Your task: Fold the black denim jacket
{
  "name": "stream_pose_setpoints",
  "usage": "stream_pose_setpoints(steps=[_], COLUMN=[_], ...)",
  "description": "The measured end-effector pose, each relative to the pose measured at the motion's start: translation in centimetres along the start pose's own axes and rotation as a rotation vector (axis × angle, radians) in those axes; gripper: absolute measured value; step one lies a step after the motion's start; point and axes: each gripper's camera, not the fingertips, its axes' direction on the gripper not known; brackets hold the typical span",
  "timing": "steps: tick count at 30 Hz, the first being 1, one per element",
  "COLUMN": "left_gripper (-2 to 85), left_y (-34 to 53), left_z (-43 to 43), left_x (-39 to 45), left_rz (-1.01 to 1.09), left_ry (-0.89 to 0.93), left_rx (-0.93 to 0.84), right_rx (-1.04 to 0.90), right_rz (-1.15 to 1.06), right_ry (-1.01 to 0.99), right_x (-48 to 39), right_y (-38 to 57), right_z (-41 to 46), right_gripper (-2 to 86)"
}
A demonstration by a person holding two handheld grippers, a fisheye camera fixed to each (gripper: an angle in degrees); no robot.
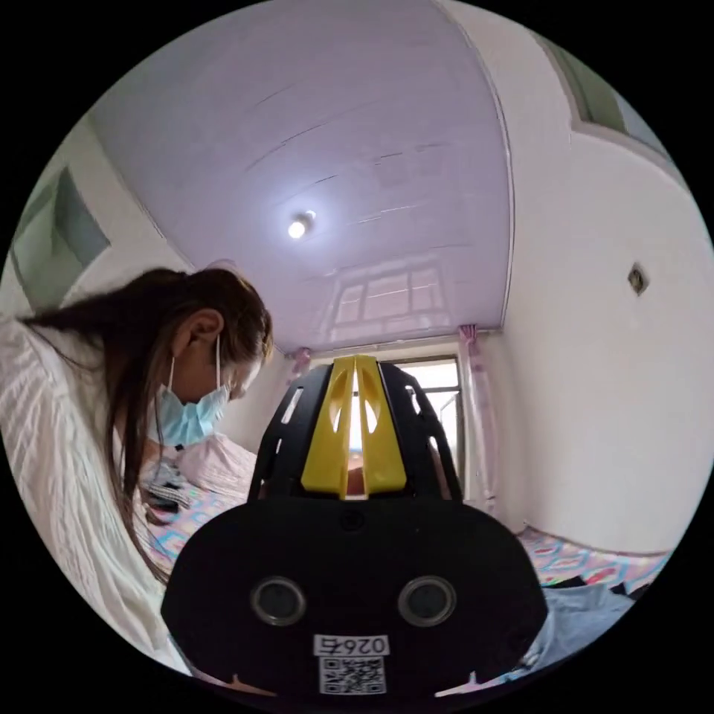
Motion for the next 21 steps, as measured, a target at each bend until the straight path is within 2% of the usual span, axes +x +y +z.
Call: stream_pose_setpoints(steps=[2,6,9,10,11,13,15,17,18,20,21], left_gripper=[-0.8,-0.1,5.7,7.3,6.4,0.6,-0.1,-0.5,-0.6,-0.7,-0.7], left_y=[-0.1,1.1,3.0,3.7,4.5,7.0,11.3,19.3,21.6,30.6,32.7], left_z=[0.8,1.5,2.5,3.8,5.9,9.5,13.2,17.4,18.2,19.8,19.9], left_x=[-0.2,-0.4,-0.6,-1.3,-2.4,-4.2,-5.4,-6.4,-6.4,-5.8,-5.5], left_rz=[-0.015,-0.072,-0.067,-0.100,-0.151,-0.262,-0.337,-0.503,-0.539,-0.652,-0.679], left_ry=[0.162,-0.008,-0.020,-0.012,0.014,0.005,0.005,0.050,0.047,-0.042,-0.057], left_rx=[0.016,0.023,0.093,0.039,-0.087,-0.298,-0.469,-0.725,-0.799,-1.050,-1.089], right_rx=[0.030,-0.062,-0.195,-0.224,-0.302,-0.454,-0.681,-0.823,-0.904,-1.022,-1.089], right_rz=[0.060,0.218,0.318,0.336,0.358,0.368,0.394,0.448,0.498,0.561,0.584], right_ry=[-0.029,-0.023,0.034,0.044,0.060,0.066,0.033,-0.021,-0.061,-0.124,-0.156], right_x=[1.4,4.5,6.2,6.4,6.8,6.9,6.7,6.5,6.2,5.7,5.2], right_y=[0.7,3.4,6.8,7.7,9.6,13.1,19.1,24.6,28.4,33.8,37.1], right_z=[-0.1,1.3,3.4,4.0,5.3,8.1,12.4,15.3,17.0,19.3,20.7], right_gripper=[-1.0,-1.0,-0.9,-0.9,-0.9,-0.9,-0.9,-0.9,-0.9,-0.9,-1.0])
